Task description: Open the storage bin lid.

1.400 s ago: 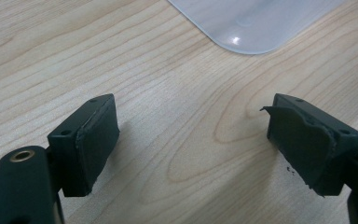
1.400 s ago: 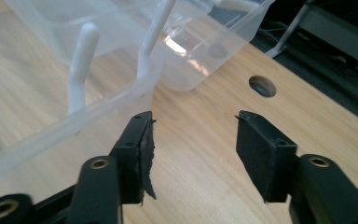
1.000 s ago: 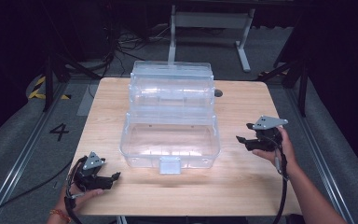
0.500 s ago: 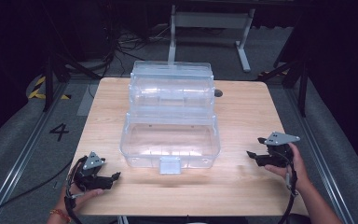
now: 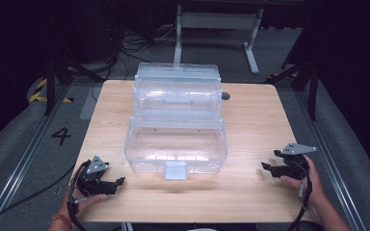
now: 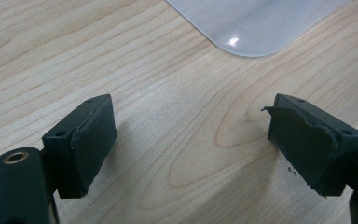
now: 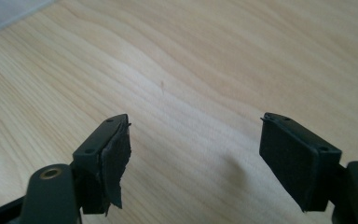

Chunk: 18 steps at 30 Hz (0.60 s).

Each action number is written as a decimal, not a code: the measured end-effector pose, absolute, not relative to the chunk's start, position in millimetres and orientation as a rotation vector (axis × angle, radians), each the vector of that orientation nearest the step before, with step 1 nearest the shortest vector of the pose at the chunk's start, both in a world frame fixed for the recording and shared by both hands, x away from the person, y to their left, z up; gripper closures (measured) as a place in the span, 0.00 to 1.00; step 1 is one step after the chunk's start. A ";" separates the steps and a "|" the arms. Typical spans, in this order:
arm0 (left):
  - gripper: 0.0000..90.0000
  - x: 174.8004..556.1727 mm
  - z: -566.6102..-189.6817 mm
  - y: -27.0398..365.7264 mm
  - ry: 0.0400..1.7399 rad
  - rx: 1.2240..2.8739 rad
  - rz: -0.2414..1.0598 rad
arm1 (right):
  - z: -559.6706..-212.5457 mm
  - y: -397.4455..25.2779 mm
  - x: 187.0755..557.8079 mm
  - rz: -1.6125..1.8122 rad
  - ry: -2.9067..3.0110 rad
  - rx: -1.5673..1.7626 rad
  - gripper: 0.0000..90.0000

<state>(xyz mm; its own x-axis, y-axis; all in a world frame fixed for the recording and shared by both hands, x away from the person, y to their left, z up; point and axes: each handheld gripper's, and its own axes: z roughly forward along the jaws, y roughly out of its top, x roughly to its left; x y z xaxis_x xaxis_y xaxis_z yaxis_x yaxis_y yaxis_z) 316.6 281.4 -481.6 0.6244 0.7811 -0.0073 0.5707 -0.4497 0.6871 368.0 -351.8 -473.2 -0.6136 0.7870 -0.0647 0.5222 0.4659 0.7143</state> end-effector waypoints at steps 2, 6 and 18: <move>0.17 316.6 -481.7 281.3 1.055 2.184 0.407 | -478.4 -352.8 364.0 0.925 2.332 1.085 0.27; 0.17 318.2 -481.2 281.2 1.053 2.190 0.409 | -484.3 -358.9 354.0 0.998 2.295 1.102 0.28; 0.17 319.3 -481.2 281.1 1.047 2.196 0.394 | -486.6 -369.0 349.5 1.025 2.287 1.178 0.22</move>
<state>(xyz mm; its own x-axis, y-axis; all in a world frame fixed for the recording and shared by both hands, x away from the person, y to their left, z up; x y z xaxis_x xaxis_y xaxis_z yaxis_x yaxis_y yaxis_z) 319.3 281.1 -481.2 0.6331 0.7740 -0.0125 0.5736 -0.4583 0.6790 349.5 -369.0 -486.6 -0.5821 0.8131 0.0038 0.5439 0.3859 0.7451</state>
